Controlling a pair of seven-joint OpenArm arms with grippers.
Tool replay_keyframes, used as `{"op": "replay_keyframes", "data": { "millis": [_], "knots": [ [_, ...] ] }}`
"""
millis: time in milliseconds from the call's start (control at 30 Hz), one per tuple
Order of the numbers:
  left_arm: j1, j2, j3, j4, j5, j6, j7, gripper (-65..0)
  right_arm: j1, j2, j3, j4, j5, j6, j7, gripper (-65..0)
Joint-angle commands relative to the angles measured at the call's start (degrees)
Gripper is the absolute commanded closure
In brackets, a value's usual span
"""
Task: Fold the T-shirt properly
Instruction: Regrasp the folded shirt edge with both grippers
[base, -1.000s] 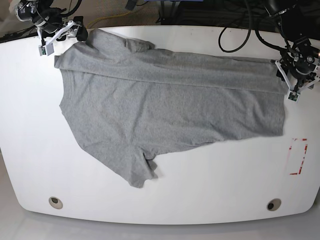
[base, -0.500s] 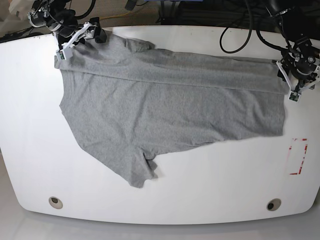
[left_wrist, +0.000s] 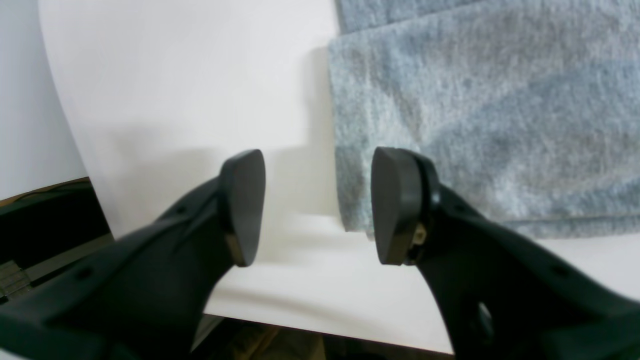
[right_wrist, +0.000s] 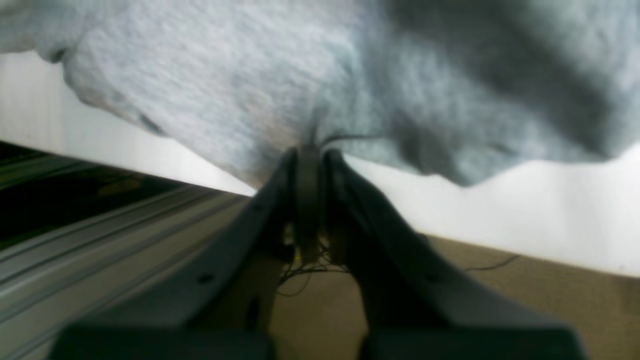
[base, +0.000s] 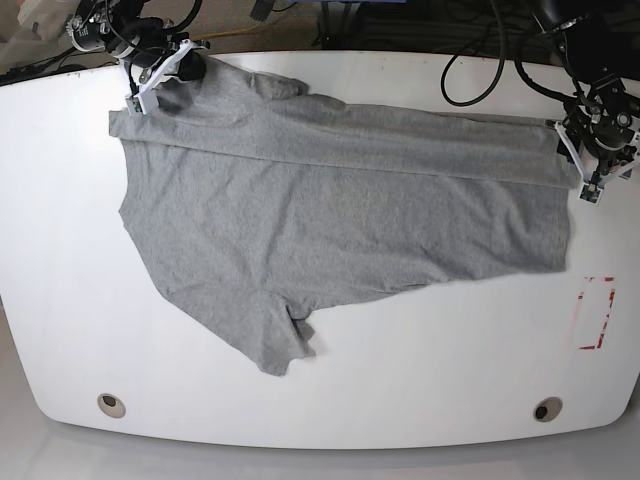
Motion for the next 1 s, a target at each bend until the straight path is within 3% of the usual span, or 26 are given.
{"op": "replay_keyframes", "data": {
  "millis": [0, 167, 300, 433, 733, 967],
  "knots": [
    [-0.4, -0.9, 0.0, 1.0, 0.2, 0.4, -0.5, -31.8, -1.0, 0.5, 0.3, 3.8, 1.0, 0.1, -0.1, 0.0],
    [-0.4, -1.9, 0.0, 1.1, 0.1, 0.4, -0.5, -31.8, -3.3, 1.0, 0.6, 8.3, 9.3, 0.1, -1.5, 0.0],
    [-0.5, -2.4, -0.1, 1.0, 0.0, 0.4, -0.5, -31.8, -3.3, 5.2, 0.6, 8.2, 17.4, 0.1, -1.5, 0.0],
    [-0.5, -2.4, -0.1, 1.0, 0.0, 0.4, -0.5, -31.8, -0.1, 7.5, 0.6, 8.3, 21.2, 0.1, -1.5, 0.0],
    [-0.5, -2.4, -0.1, 0.9, 0.0, 0.4, -0.5, -31.8, 12.9, 13.4, -0.8, 2.3, 20.7, 0.1, -1.5, 0.0],
    [-0.7, -2.5, -0.1, 0.7, 0.0, 0.4, -0.5, -31.8, 23.2, 17.0, -7.7, -9.6, 13.7, 0.1, -1.1, 0.0]
  ]
}}
